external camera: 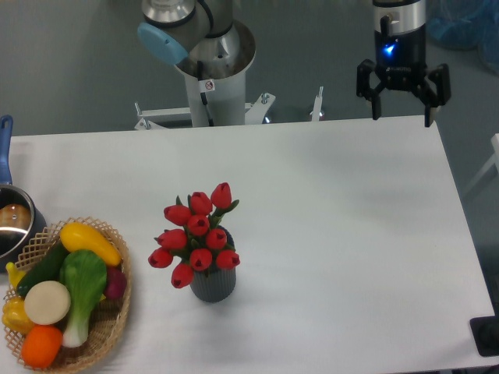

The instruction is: Pick up the flowers from the vase

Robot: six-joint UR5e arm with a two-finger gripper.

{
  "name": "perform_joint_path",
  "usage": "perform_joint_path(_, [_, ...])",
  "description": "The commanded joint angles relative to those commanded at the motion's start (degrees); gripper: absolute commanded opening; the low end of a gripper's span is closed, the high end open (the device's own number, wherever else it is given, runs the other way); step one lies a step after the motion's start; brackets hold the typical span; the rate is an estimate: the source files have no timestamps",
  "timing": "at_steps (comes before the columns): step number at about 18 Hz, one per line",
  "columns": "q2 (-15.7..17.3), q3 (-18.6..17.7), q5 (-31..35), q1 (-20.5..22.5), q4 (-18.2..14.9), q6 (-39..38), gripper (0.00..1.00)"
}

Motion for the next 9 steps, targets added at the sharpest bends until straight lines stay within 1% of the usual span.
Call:
perform_joint_path(3, [-0.1,-0.4,-2.5,0.0,0.1,-3.4,1.0])
perform_joint_path(6, [-0.6,-0.7,-6.9,0.0,0.1,-7.5,1.0])
perform_joint_path(9, [-1.1,-0.9,-7.7,-0.1,0.3,-8.2,1.0])
